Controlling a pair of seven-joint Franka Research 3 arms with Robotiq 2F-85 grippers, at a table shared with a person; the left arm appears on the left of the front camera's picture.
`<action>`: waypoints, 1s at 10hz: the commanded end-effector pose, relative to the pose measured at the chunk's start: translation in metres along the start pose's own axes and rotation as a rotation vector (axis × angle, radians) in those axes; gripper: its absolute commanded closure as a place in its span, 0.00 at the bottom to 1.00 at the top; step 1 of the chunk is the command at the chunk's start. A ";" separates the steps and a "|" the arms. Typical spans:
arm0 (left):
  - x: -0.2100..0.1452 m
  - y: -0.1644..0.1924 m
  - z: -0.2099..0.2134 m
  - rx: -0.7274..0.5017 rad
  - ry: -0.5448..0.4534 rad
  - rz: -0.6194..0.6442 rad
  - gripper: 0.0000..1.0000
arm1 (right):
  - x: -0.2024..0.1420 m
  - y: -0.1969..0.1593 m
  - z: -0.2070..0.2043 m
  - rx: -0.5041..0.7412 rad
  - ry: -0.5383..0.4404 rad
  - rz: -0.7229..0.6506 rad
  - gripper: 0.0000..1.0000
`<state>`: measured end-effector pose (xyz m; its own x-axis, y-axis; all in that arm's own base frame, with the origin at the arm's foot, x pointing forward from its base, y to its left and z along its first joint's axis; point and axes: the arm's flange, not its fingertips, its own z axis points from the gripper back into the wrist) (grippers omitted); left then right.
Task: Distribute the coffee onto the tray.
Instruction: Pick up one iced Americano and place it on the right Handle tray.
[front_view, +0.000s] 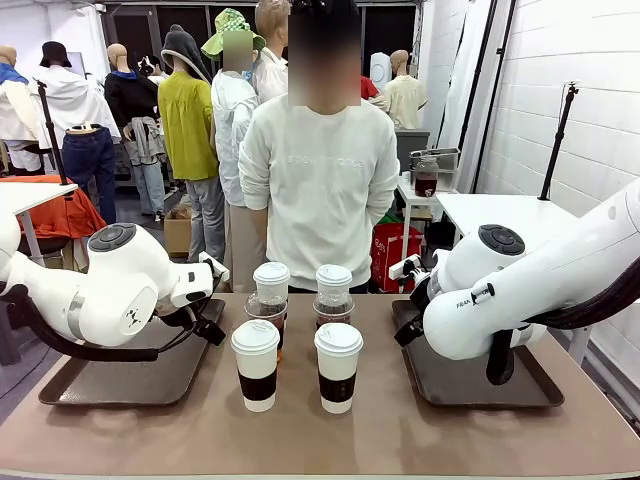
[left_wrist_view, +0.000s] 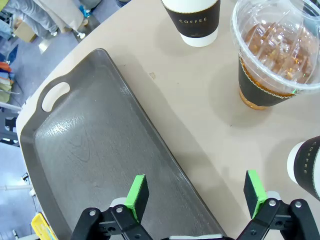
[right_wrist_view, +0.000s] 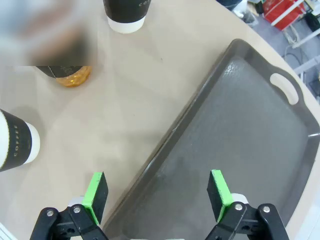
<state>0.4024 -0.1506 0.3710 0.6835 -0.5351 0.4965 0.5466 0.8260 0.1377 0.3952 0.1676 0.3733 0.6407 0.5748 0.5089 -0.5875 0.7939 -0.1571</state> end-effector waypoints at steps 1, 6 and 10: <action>0.000 0.000 0.000 0.000 0.000 0.000 0.00 | 0.000 0.000 0.000 0.000 0.000 0.000 0.00; 0.000 0.000 0.000 0.000 0.000 0.000 0.00 | 0.000 0.000 0.000 0.000 0.000 0.000 0.00; 0.024 0.018 0.047 0.046 0.005 -0.026 0.00 | 0.032 -0.006 0.039 0.026 -0.020 -0.007 0.00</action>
<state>0.4073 -0.1429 0.4076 0.6757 -0.5280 0.5145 0.5330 0.8320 0.1538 0.4020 0.1724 0.4076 0.6277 0.5680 0.5323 -0.5838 0.7958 -0.1607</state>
